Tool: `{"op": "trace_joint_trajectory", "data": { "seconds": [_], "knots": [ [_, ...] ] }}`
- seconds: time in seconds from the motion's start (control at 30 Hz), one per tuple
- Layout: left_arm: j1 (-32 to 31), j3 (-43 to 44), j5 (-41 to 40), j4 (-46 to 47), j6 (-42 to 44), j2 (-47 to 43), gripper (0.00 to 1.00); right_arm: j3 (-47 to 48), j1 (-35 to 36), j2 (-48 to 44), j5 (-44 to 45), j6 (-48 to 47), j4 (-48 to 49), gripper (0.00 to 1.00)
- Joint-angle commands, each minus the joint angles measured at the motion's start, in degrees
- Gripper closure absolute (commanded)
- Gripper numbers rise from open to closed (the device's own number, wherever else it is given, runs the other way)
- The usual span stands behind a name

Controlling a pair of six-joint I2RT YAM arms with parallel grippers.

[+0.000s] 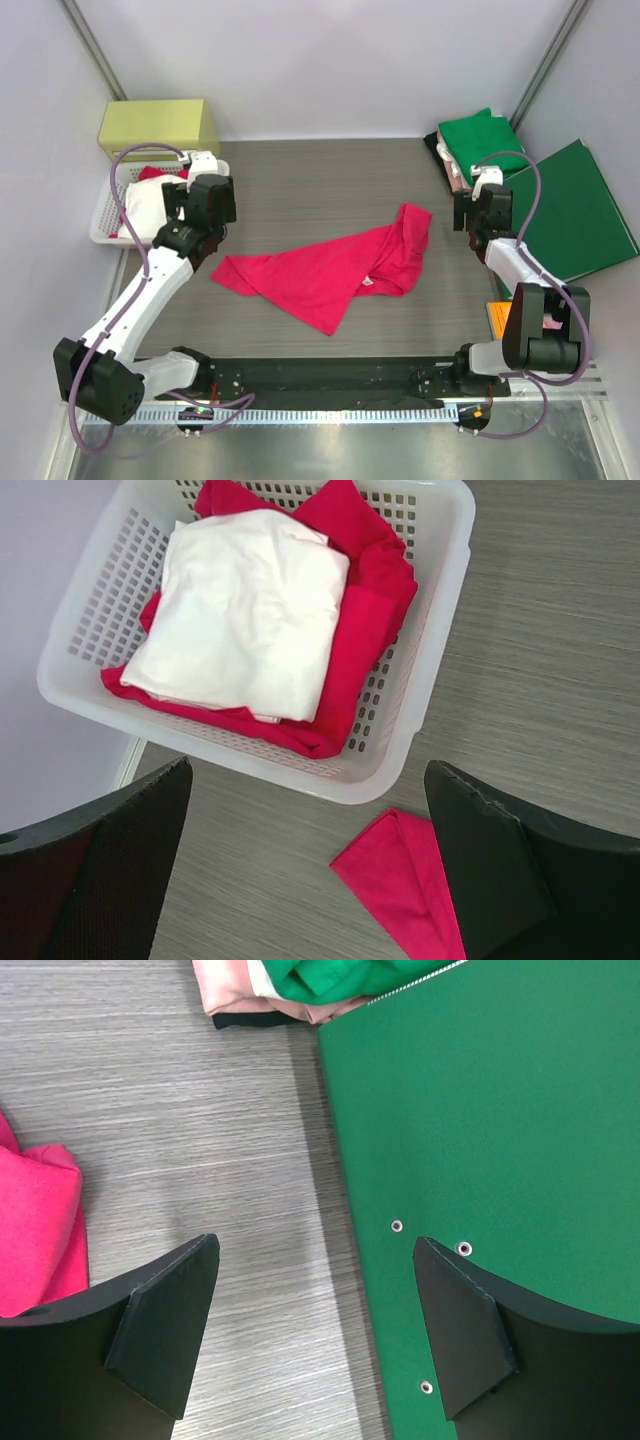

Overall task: Fold and stack the t-shirts
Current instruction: Flatten out the tshirt

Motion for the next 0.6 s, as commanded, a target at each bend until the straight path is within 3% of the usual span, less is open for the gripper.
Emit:
{"op": "trace_joint_trajectory", "data": {
  "seconds": [0.0, 0.2, 0.47, 0.53, 0.57],
  "knots": [
    [-0.34, -0.41, -3.11, 5.78, 2.15, -1.37, 0.0, 1.83, -0.24, -0.16, 0.23, -0.49, 1.09, 0.16],
    [-0.34, -2.52, 2.34, 8.5, 1.44, -4.97, 0.0, 2.18, -0.16, 0.37, -0.39, -0.23, 0.47, 0.16],
    [-0.34, -0.94, 3.13, 5.43, 1.44, -2.25, 0.0, 2.09, -0.24, -0.07, -0.74, -0.14, 0.65, 0.16],
    [-0.34, -1.9, 8.02, 5.61, 6.43, -2.86, 0.0, 2.0, -0.24, 0.1, -0.91, -0.31, 0.65, 0.16],
    [-0.34, -2.69, 16.23, 6.56, 8.37, -4.25, 0.0, 2.0, -0.24, 0.1, -1.0, -0.4, 0.74, 0.16]
  ]
}}
